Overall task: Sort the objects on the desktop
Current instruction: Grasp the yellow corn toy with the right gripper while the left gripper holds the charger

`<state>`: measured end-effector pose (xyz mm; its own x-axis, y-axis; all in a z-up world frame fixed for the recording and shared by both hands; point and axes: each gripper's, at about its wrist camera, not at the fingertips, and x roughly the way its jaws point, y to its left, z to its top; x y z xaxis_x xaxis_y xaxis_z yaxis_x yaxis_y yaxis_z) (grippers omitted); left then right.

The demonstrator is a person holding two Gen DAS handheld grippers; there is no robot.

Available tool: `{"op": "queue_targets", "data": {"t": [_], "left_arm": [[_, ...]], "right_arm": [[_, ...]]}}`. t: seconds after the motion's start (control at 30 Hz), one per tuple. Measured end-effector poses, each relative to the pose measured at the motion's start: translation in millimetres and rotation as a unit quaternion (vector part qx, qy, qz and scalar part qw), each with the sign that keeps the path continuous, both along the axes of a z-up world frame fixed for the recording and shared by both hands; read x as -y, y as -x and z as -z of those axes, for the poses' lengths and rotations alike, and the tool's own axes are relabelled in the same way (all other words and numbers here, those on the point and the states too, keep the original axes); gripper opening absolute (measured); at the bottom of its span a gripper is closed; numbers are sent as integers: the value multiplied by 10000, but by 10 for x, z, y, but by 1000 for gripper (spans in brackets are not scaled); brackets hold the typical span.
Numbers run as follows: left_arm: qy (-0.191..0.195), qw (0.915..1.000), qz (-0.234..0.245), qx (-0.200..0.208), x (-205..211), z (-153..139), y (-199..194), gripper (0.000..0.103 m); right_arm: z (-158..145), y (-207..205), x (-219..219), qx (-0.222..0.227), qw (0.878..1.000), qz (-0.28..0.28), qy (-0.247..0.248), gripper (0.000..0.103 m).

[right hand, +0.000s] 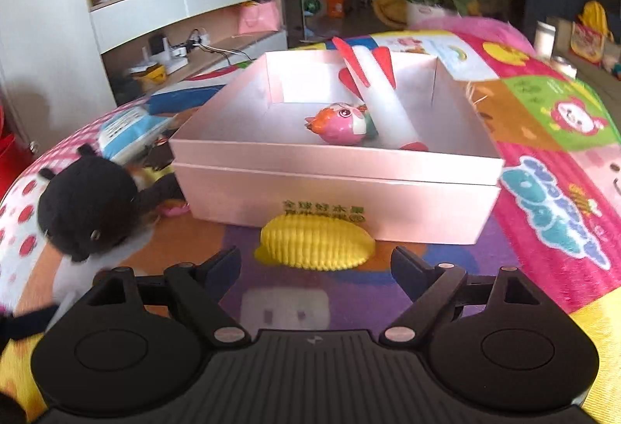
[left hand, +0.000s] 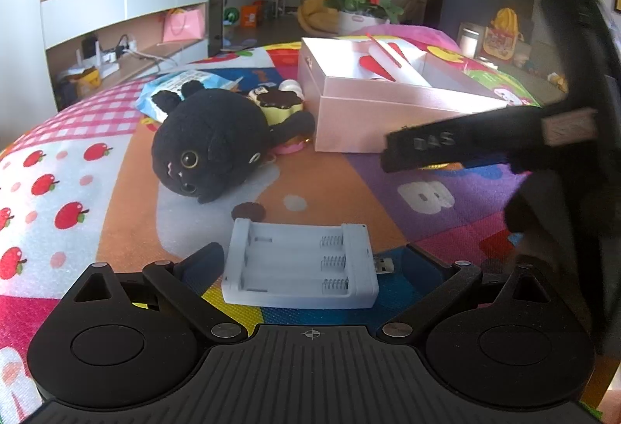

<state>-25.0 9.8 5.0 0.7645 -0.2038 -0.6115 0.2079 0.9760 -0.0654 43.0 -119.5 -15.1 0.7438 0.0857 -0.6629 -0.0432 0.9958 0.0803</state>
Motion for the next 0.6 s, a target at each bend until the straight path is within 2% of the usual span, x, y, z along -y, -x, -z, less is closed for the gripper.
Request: {"op": "queue_targets", "data": {"t": [0.03, 0.1, 0.3, 0.37, 0.47, 0.6], "left_arm": [[3, 10000, 1, 0, 1, 1, -2, 101], [-6, 10000, 2, 1, 1, 2, -3, 101], [-238, 9997, 51, 34, 61, 1, 6, 101], [-358, 9993, 70, 91, 95, -8, 15, 101], [-534, 9985, 87, 129, 142, -6, 20, 94], [-613, 9979, 146, 153, 154, -13, 38, 94]], "right_arm": [[11, -46, -21, -45, 10000, 42, 24, 83], [23, -81, -48, -70, 9999, 80, 126, 67], [-92, 107, 46, 52, 9998, -72, 187, 67], [-167, 261, 129, 59, 9996, -230, 129, 67], [-260, 546, 270, 50, 9985, -528, 95, 67], [-340, 944, 450, 54, 9968, -767, 198, 67]]}}
